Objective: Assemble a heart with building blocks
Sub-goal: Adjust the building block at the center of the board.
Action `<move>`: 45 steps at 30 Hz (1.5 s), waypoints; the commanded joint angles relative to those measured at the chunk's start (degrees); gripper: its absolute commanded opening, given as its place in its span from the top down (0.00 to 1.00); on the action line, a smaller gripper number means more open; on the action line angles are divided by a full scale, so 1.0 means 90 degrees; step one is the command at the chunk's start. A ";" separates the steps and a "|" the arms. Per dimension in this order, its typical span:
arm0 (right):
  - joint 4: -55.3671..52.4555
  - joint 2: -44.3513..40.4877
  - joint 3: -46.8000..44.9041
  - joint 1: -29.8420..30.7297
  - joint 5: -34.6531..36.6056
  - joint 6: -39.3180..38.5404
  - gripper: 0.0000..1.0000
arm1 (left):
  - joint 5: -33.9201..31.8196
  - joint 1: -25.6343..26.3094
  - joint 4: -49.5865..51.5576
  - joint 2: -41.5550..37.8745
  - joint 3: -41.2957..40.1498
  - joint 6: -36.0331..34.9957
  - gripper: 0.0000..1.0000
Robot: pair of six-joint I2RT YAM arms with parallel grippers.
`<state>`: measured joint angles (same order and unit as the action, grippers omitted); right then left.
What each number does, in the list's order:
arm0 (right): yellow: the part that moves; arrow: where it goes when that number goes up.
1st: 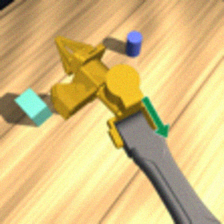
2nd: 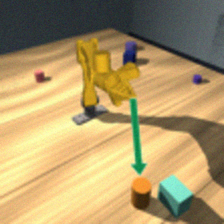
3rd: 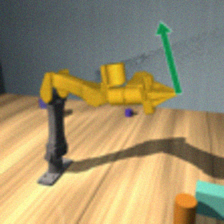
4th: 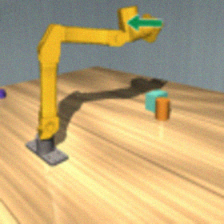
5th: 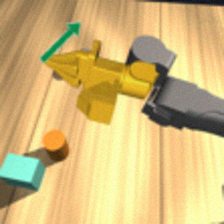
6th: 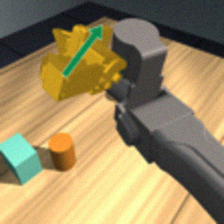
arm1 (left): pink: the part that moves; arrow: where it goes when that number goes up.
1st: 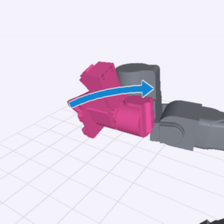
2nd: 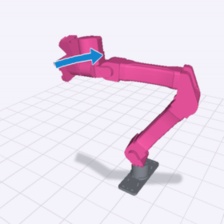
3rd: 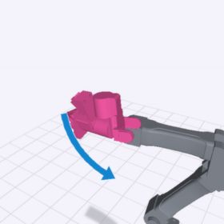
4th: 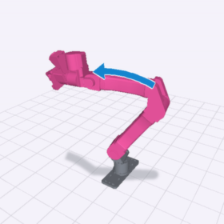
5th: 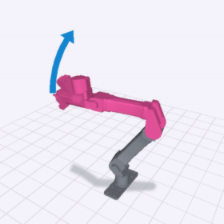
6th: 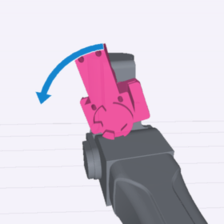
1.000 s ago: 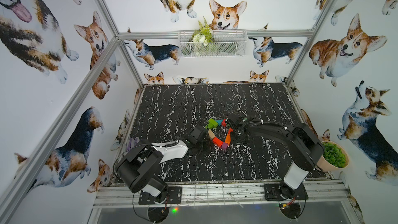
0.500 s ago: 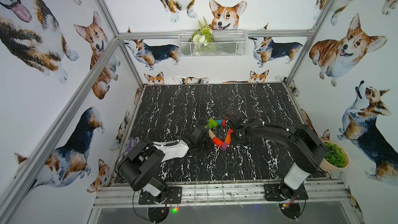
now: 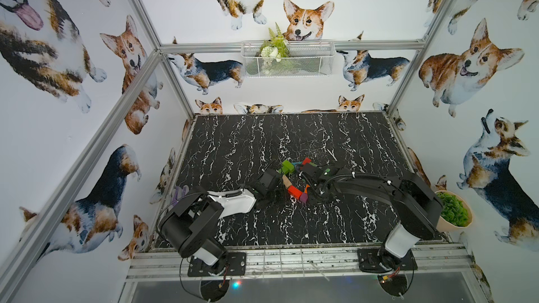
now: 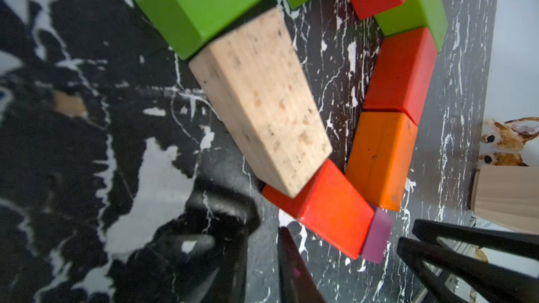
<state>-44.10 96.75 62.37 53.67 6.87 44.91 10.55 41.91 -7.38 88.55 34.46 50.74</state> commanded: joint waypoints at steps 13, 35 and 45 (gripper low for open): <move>0.0066 0.0718 0.0568 0.0061 -0.0097 0.0108 0.67 | -0.0015 -0.0057 -0.0039 -0.0068 -0.0076 0.0007 0.76; 0.0005 0.0637 0.0559 0.0130 -0.0099 0.0125 0.67 | -0.0088 -0.0116 -0.0079 0.0009 0.0000 -0.0069 0.76; -0.0013 0.0579 0.0458 0.0140 -0.0110 0.0157 0.67 | -0.0032 -0.0174 -0.0195 0.0184 0.0107 -0.0130 0.75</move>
<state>-43.59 102.48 66.70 54.81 5.96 45.12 10.52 40.51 -8.45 89.62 35.07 49.84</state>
